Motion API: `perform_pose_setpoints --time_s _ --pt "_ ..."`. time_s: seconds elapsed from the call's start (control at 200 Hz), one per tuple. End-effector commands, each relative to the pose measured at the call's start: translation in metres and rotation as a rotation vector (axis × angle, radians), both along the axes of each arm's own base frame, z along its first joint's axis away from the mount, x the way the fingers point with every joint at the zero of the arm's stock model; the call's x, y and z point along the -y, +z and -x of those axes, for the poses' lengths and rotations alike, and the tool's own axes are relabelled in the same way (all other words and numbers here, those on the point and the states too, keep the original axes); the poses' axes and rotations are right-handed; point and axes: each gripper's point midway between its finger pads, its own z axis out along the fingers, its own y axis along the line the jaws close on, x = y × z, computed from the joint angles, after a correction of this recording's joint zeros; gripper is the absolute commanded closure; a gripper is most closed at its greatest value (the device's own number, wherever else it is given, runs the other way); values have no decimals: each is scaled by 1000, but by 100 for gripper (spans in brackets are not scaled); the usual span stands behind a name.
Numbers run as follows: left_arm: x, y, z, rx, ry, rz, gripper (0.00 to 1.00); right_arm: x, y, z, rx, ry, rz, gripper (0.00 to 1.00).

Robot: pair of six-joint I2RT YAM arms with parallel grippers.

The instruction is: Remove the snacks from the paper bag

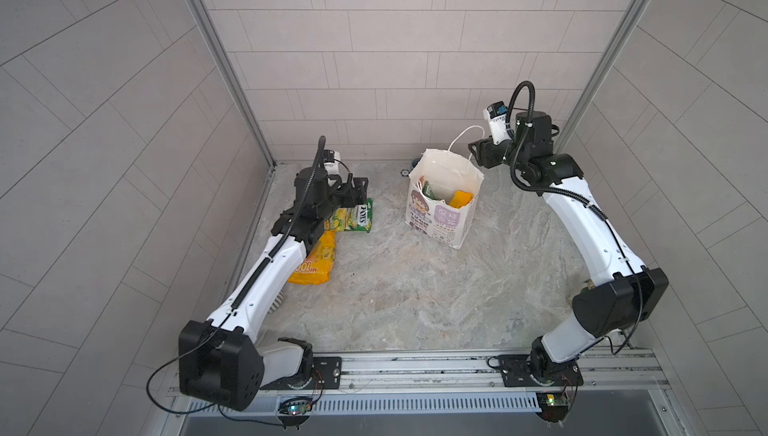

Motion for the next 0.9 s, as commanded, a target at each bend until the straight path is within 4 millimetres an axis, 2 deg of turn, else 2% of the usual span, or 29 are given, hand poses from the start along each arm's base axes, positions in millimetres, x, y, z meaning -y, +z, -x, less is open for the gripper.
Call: perform_pose_setpoints --time_s 0.0,0.085,0.15,0.345,0.585,0.726,0.801,0.891 --pt "32 77 15 297 -172 87 8 -2 -19 6 -85 41 27 32" --pt "50 85 31 347 -258 80 6 -5 -29 1 -116 51 29 33" --pt "60 89 41 392 -302 74 2 -7 -37 -3 -130 59 32 33" --pt "74 78 47 368 -370 86 0 -16 -58 -17 -159 93 14 34" --pt "106 66 58 351 -450 77 0 -23 -76 -35 -182 115 30 41" --pt "111 60 58 325 -466 81 0 -24 -85 -39 -205 134 54 49" --pt "110 64 58 353 -457 90 0 -22 -91 -41 -211 136 79 54" --pt "109 61 57 334 -454 81 0 -22 -96 -40 -225 149 100 65"
